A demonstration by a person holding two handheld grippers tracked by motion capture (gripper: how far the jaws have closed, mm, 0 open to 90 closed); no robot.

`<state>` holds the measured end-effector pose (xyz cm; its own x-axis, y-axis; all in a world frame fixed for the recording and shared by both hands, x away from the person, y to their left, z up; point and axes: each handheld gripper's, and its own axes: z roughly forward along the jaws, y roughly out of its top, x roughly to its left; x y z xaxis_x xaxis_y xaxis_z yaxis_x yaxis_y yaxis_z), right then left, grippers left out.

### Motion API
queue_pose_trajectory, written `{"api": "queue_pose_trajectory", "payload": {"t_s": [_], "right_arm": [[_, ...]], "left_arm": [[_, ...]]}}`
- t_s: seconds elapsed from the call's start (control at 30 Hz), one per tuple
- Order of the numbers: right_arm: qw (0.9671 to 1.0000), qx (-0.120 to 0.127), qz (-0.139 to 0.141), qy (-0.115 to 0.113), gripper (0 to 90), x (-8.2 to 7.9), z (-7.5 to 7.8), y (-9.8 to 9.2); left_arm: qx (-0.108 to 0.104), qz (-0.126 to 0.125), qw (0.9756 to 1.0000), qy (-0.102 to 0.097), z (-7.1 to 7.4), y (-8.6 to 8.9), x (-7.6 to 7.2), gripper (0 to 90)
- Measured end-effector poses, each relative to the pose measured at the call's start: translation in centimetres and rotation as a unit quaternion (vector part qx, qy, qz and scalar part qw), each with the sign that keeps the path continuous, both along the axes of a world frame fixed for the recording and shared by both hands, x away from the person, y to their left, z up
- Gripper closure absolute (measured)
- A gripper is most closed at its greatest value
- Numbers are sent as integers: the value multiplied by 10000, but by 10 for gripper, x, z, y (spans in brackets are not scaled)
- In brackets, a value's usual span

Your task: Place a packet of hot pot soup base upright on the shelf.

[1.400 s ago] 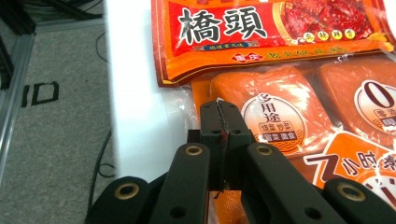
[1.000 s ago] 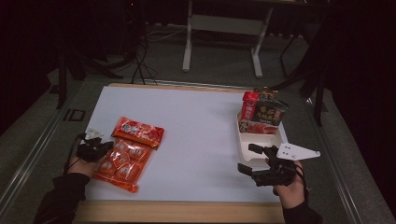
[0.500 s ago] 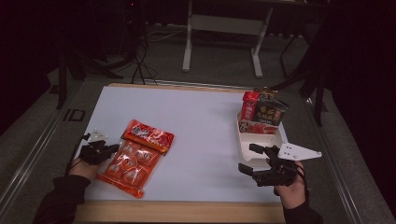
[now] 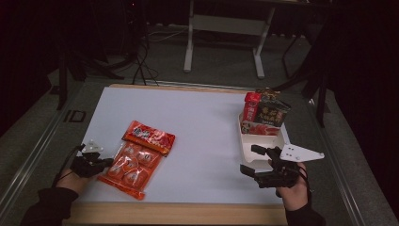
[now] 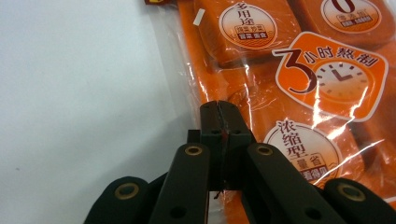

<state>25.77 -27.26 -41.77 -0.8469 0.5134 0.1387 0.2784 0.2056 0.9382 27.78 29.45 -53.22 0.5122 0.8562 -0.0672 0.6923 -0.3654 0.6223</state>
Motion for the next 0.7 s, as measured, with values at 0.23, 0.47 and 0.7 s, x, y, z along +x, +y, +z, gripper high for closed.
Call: {"api": "queue_pose_trajectory", "payload": {"t_s": [0.23,0.47,0.7], "right_arm": [[10000,-16,15,15,148,0,0,2],[10000,-14,14,-13,148,-1,0,0],[10000,-20,21,23,151,-1,0,1]], "left_arm": [[-139,11,9999,-42,-2,-12,-3,900],[-280,-273,9992,47,-2,-34,-5,900],[-243,-630,9977,-8,-1,-65,-7,900]]}}
